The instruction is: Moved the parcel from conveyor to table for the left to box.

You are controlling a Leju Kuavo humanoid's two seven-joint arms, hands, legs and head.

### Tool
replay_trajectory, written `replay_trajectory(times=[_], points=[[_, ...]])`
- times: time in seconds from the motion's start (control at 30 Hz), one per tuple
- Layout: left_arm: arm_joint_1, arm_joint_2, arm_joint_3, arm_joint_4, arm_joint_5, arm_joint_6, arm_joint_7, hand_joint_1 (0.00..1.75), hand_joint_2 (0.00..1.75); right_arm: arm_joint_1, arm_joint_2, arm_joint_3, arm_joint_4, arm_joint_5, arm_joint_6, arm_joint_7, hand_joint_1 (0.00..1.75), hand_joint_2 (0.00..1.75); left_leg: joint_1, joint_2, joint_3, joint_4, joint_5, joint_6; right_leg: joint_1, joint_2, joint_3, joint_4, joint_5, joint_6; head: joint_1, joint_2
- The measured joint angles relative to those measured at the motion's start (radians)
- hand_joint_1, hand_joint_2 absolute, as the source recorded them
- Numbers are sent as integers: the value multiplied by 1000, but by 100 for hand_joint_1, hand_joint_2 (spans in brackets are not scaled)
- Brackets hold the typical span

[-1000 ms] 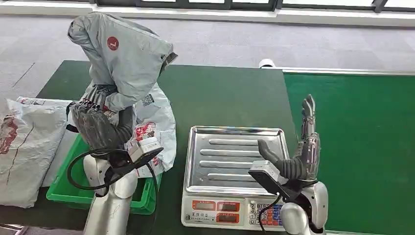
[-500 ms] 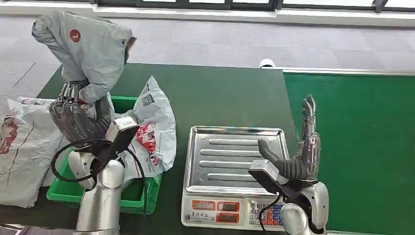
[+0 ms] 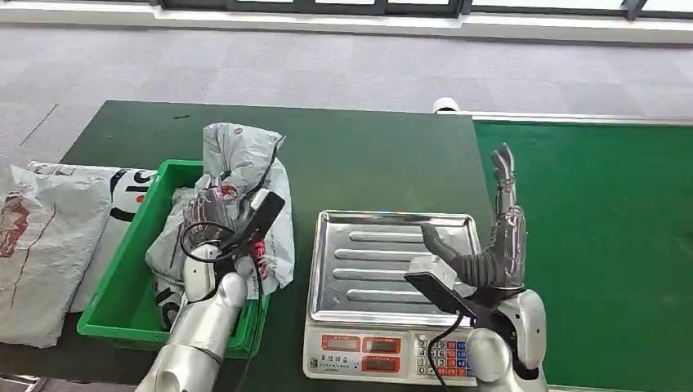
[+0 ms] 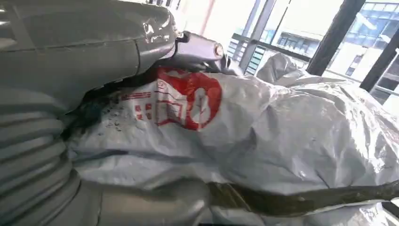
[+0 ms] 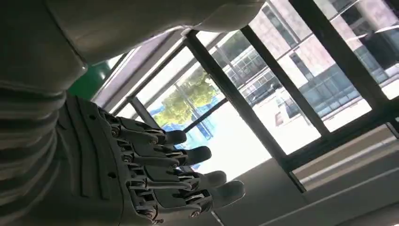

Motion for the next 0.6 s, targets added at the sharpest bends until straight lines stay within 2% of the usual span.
replay_trajectory(times=[0.33, 0.47, 0.6], points=[[8, 16, -34, 3, 134, 65, -53, 0, 0, 17, 0, 0, -3, -1, -29, -6, 0, 175, 0, 0, 0, 0, 0, 0, 0, 0, 0, 0, 0, 0, 0, 0], [0, 17, -38, 3, 279, 98, -133, 0, 0, 25, 0, 0, -8, 8, -40, 2, 0, 175, 0, 0, 0, 0, 0, 0, 0, 0, 0, 0, 0, 0, 0, 0], [25, 18, -38, -61, 513, 101, -266, 0, 0, 10, -2, -2, -6, 51, -34, 55, 0, 175, 0, 0, 1, 0, 0, 0, 0, 0, 1, 0, 0, 0, 0, 0]])
